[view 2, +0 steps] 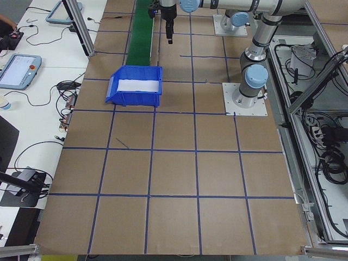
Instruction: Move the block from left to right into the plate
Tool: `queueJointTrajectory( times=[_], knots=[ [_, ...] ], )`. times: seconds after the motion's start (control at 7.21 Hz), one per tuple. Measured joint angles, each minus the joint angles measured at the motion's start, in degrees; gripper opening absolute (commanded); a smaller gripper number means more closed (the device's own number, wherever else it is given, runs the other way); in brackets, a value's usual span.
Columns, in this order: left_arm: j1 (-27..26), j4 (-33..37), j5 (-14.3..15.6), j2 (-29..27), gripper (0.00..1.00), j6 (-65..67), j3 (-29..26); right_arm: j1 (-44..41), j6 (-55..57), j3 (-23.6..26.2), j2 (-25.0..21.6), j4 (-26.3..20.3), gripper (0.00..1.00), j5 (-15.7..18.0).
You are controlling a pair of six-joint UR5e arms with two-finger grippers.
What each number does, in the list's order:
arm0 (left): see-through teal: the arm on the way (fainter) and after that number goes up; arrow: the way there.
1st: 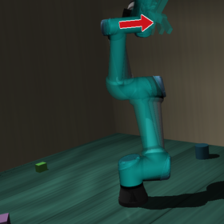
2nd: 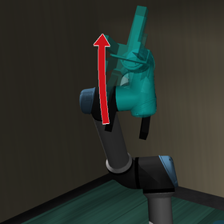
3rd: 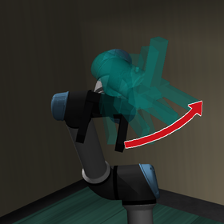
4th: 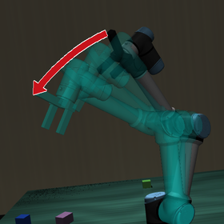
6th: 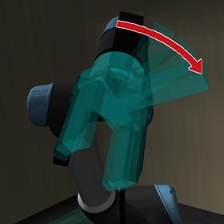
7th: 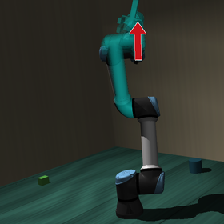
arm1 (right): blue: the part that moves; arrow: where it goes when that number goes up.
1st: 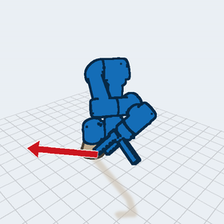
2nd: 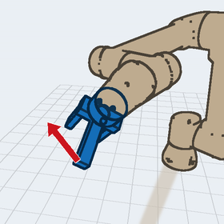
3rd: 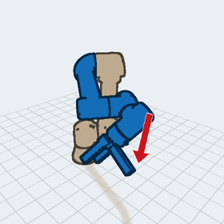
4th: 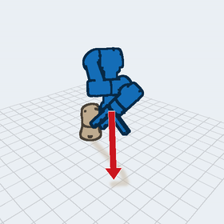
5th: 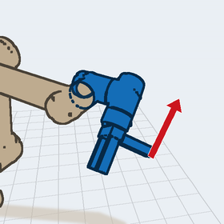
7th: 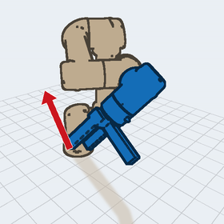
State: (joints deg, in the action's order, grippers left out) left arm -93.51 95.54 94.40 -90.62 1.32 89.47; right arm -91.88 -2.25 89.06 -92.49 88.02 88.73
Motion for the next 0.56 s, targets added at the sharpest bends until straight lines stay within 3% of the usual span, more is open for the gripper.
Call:
queueJointTrajectory(
  times=[0.28, 0.56],
  knots=[
    [-0.06, 0.02, 0.0, 0.02, 1.0, 0.02, -0.03, 0.03, 0.18, 1.4, 0.03, 2.02, 1.0, -2.51],
    [-0.13, 0.08, 0.0, 0.08, 1.0, 0.02, -0.05, 0.18, 0.04, 1.63, 0.0, 2.7, 1.0, -2.96]
  ],
)
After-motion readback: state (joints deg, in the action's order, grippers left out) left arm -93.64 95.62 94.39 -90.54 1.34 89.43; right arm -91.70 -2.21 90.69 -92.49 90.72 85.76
